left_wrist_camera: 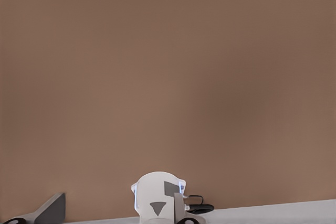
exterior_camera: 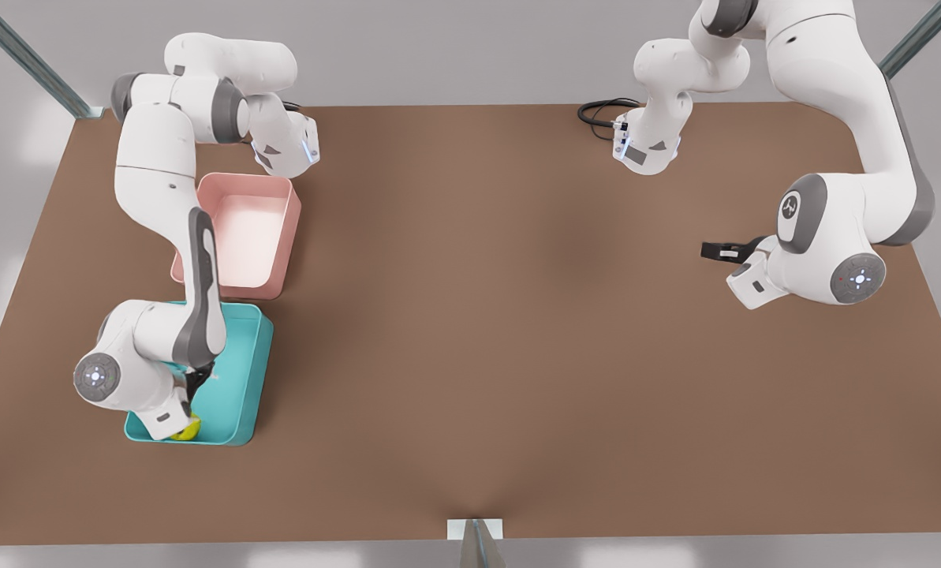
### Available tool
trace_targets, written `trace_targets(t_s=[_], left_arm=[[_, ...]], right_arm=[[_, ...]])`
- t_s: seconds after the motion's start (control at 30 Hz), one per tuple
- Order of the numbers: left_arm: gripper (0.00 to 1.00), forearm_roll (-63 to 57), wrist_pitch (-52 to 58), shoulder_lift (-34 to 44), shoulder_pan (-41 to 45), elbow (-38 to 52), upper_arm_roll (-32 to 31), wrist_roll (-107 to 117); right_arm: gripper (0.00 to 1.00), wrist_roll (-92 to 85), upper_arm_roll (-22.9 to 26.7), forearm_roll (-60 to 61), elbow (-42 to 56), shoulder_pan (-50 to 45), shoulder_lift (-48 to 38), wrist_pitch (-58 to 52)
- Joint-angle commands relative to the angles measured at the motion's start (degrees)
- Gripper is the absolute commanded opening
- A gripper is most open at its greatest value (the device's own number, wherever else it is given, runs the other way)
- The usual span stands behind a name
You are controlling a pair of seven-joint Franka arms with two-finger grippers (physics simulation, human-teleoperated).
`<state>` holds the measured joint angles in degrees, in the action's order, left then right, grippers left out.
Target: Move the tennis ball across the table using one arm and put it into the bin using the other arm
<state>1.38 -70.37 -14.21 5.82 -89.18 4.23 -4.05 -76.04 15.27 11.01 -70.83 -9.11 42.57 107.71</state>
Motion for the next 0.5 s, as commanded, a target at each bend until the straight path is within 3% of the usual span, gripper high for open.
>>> trace_targets(t_s=[0.0, 0.07, 0.1, 0.17, 0.2, 0.27, 0.47], left_arm=[[1.00, -0.1, 0.1, 0.1, -0.1, 0.1, -0.6, 0.1], [1.00, -0.2, 0.1, 0.1, -0.1, 0.2, -1.2, 0.1], [1.00, -0.2, 0.1, 0.1, 0.0, 0.3, -1.2, 0.1], [1.00, -0.2, 0.1, 0.1, -0.1, 0.3, -1.2, 0.1], [1.00, -0.2, 0.1, 0.1, 0.0, 0.3, -1.2, 0.1], [1.00, -0.2, 0.1, 0.1, 0.0, 0.2, -1.2, 0.1], [1.00, -0.2, 0.1, 0.0, 0.1, 0.8, -1.2, 0.1]], right_arm=[[1.00, 83.4, -0.2, 3.7, 5.1, -1.1, -2.0, -21.7], [1.00, 85.3, 0.2, -5.2, 8.5, -5.1, -10.7, -33.7], [1.00, 87.5, -0.9, -5.8, 6.4, -5.2, -15.9, -34.3], [1.00, 91.5, -13.2, -12.6, -5.4, 2.4, -31.0, -31.4], [1.00, 91.3, -13.9, -12.7, -9.2, 4.5, -34.3, -29.2], [1.00, 91.3, -15.4, -12.7, -13.5, 5.8, -37.4, -27.1], [1.00, 91.3, -15.4, -12.7, -14.1, 5.8, -37.5, -27.1]])
